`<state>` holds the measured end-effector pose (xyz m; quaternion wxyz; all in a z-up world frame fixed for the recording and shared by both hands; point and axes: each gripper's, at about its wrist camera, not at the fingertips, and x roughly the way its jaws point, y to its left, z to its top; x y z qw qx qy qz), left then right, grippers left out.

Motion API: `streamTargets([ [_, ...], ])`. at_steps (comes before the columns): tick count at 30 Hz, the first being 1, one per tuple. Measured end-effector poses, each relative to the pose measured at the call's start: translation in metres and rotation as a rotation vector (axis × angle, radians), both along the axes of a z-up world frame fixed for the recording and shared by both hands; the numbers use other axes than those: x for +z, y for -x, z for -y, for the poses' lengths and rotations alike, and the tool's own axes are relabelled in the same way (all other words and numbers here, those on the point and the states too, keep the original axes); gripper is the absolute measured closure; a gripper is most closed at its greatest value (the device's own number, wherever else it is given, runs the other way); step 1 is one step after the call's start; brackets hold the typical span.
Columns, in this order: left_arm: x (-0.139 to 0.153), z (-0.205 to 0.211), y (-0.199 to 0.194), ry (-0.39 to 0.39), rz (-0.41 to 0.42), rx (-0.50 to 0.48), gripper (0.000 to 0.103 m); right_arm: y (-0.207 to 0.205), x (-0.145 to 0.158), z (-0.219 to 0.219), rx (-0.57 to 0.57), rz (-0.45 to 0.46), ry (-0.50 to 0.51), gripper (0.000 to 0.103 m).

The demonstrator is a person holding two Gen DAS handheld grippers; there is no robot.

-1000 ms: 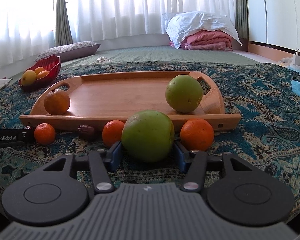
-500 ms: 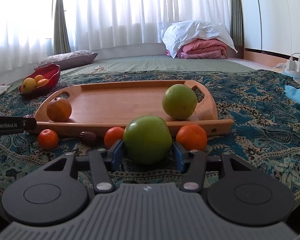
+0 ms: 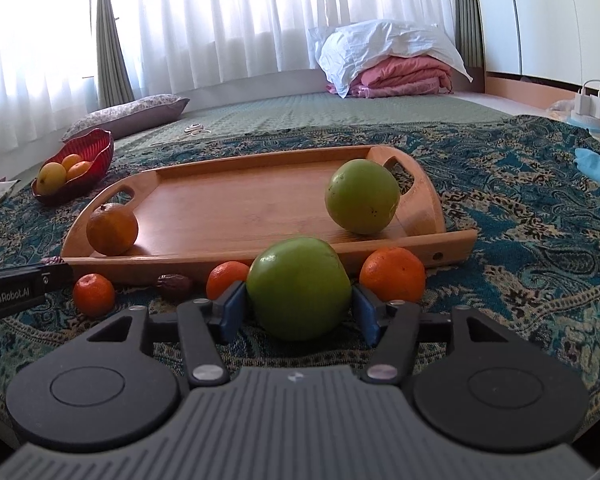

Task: Organize fruits
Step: 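Lift the apple over the tray with the right tool while the left tool carries the date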

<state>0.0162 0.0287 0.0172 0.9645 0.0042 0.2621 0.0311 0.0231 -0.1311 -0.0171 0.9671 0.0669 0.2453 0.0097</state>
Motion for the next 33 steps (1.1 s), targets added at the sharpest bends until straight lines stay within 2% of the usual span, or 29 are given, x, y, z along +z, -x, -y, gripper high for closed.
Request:
streamTargets([
  [5,-0.002,0.001,-0.003,0.002,-0.005,-0.003,0.081,-0.003,-0.002,0.003,0.014,-0.005,-0.025,0.038],
  [7,-0.001,0.000,-0.004,0.001,-0.003,-0.003,0.081,-0.002,-0.002,0.004,0.005,-0.001,-0.033,0.043],
  [10,-0.001,0.000,-0.005,0.009,-0.004,-0.004,0.081,0.003,-0.002,0.005,0.007,0.019,-0.052,0.044],
  [17,0.004,0.000,-0.004,-0.005,0.018,-0.007,0.081,0.018,0.007,-0.009,0.033,0.093,0.008,0.044],
  [20,0.007,0.000,-0.004,-0.007,0.025,-0.008,0.081,0.018,0.014,-0.009,0.037,0.119,0.004,0.044],
  [27,0.025,-0.001,-0.008,0.005,0.060,-0.022,0.081,0.009,0.032,-0.002,0.023,0.165,0.001,0.044],
  [33,0.047,-0.004,-0.030,0.043,0.077,-0.049,0.081,-0.011,0.052,0.010,0.000,0.202,-0.004,0.044],
])
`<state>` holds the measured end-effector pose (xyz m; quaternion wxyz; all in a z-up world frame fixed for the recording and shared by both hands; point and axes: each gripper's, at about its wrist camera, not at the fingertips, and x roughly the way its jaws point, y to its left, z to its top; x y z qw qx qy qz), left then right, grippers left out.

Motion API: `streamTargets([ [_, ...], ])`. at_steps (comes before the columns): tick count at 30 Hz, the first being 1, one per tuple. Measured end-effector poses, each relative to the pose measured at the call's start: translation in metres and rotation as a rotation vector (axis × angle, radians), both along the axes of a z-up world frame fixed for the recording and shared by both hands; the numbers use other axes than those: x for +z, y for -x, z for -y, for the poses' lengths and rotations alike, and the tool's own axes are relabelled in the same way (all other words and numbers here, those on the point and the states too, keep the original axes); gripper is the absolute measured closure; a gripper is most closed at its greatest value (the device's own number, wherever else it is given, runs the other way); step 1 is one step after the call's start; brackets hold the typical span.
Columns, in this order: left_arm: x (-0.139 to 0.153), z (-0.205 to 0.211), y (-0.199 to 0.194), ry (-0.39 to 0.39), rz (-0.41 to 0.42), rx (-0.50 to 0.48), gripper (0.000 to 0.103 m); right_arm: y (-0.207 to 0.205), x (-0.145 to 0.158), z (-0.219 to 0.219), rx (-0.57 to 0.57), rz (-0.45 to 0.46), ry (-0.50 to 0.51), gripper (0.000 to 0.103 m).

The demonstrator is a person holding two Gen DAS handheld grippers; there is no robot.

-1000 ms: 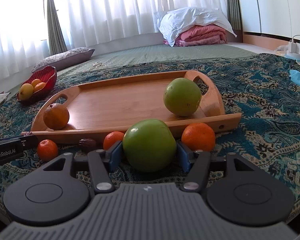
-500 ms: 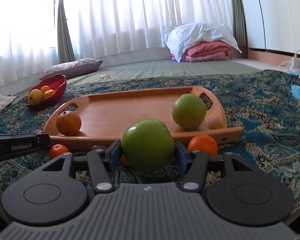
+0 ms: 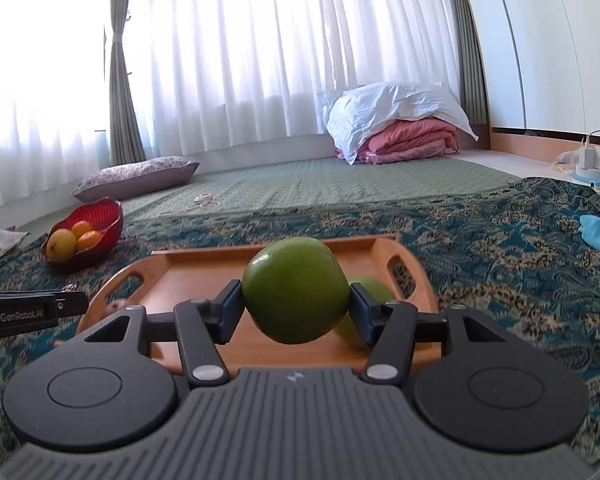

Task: Organize fruits
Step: 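Lift the apple over the tray with the right tool while the left tool carries the date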

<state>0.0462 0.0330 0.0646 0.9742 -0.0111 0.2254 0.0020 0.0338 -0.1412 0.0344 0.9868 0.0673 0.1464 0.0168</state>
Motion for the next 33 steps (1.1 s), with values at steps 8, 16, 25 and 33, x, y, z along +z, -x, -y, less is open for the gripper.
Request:
streamTargets([
  [8,0.019,-0.004,-0.039,0.017,-0.010,-0.010,0.081,-0.038,0.015,0.025,-0.023,-0.023,-0.041,0.044],
  [16,0.013,-0.008,-0.075,0.041,-0.078,-0.014,0.081,-0.068,0.008,0.045,-0.051,-0.075,-0.083,0.044],
  [25,0.002,-0.011,-0.102,0.064,-0.150,-0.010,0.081,-0.104,0.001,0.063,-0.036,-0.166,-0.122,0.044],
  [33,-0.008,-0.010,-0.124,0.084,-0.219,-0.010,0.081,-0.124,-0.009,0.063,-0.029,-0.244,-0.122,0.044],
])
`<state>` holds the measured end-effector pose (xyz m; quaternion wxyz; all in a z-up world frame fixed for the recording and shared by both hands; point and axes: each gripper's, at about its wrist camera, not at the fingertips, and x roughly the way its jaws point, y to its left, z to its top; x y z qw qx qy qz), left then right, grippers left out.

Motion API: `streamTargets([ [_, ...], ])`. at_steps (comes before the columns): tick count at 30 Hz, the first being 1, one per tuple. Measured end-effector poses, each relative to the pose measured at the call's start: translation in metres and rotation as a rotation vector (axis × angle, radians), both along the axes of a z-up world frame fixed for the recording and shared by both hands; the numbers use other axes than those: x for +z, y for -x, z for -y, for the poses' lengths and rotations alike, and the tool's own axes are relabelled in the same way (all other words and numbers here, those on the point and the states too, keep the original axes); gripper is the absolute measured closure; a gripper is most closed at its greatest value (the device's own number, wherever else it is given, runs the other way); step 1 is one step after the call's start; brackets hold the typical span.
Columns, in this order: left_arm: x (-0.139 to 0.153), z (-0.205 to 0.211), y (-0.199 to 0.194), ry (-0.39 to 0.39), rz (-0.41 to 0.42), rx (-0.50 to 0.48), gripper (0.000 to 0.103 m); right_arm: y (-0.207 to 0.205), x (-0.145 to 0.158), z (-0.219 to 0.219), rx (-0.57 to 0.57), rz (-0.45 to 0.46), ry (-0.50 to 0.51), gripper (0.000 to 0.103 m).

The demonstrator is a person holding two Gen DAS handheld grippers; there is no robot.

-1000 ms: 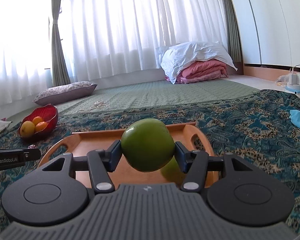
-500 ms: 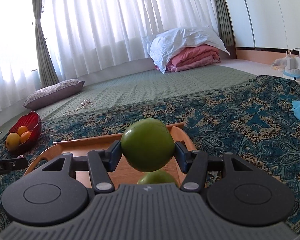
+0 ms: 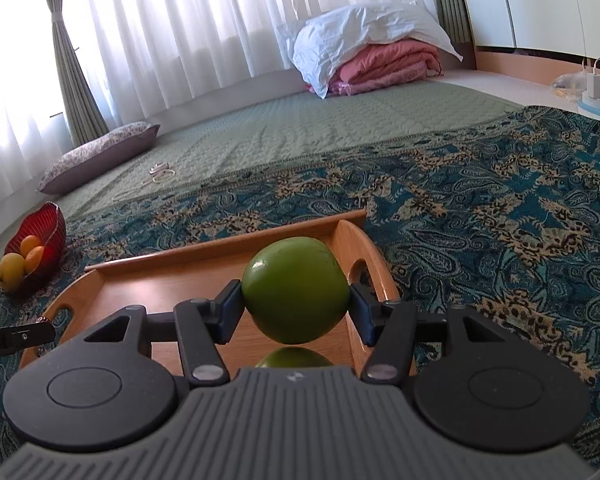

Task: Organize fruits
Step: 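Lift the apple over the tray with the right tool while the left tool carries the date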

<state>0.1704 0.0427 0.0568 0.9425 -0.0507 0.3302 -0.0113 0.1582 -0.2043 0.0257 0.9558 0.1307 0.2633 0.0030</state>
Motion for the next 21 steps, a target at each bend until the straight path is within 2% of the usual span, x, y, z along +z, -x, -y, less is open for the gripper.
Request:
streamTargets([
  [15,-0.017,0.005,-0.022,-0.015,-0.086,-0.019,0.081,-0.026,-0.012,-0.003,0.010,-0.154,0.036,0.044],
  [21,-0.021,0.006,-0.028,-0.015,-0.110,-0.024,0.081,-0.029,-0.011,-0.004,0.017,-0.168,0.053,0.044],
])
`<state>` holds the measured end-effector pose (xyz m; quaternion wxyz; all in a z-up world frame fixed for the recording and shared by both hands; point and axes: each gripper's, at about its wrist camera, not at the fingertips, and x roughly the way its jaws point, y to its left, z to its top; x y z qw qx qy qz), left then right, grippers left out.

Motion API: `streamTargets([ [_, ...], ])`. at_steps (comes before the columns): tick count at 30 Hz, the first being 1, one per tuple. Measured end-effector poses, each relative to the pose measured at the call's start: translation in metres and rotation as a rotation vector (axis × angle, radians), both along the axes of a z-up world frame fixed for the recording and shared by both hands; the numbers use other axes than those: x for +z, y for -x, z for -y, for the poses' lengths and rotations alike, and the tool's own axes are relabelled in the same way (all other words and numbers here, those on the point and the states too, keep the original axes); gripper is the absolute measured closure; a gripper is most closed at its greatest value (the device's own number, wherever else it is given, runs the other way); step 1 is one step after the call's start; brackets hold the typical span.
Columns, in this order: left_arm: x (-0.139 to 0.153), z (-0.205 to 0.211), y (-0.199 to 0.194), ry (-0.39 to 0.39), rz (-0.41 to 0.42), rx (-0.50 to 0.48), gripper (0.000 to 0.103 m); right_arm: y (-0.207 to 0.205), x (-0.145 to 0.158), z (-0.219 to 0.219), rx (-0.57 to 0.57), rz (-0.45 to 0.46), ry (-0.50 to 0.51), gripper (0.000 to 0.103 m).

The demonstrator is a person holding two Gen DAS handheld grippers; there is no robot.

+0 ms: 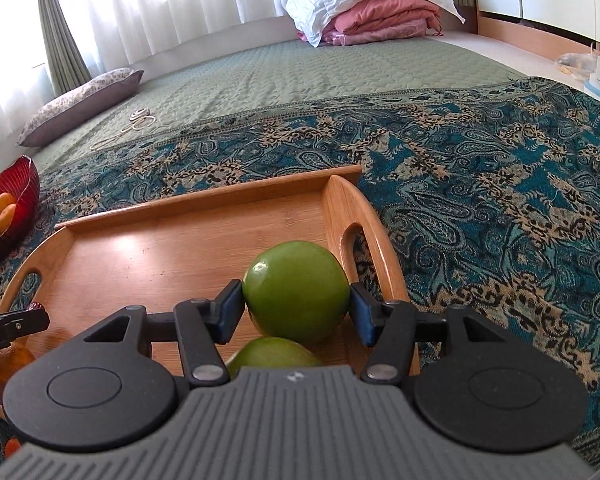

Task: Organize fruits
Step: 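Lift the apple over the tray with the right tool while the left tool carries the date, then set the apple beside the other apple and open the right tool while the left tool drops the date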

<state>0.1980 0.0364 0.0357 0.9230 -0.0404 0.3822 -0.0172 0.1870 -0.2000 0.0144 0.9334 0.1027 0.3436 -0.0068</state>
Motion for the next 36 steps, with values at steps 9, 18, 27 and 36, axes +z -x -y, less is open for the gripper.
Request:
streamTargets([
  [9,-0.006,0.001,-0.003,0.000,-0.016,0.000,0.081,0.001,0.000,-0.003,0.000,0.000,0.010,0.043],
  [18,-0.008,0.000,-0.003,0.003,-0.020,0.005,0.080,0.007,0.001,-0.006,0.009,0.016,0.036,0.040],
  [27,-0.005,0.001,0.006,-0.014,-0.003,0.002,0.072,0.017,0.006,-0.010,0.022,0.035,0.065,0.028],
  [36,0.012,0.001,0.029,-0.030,0.055,-0.005,0.042,0.036,0.017,-0.015,0.070,0.096,0.107,0.018],
])
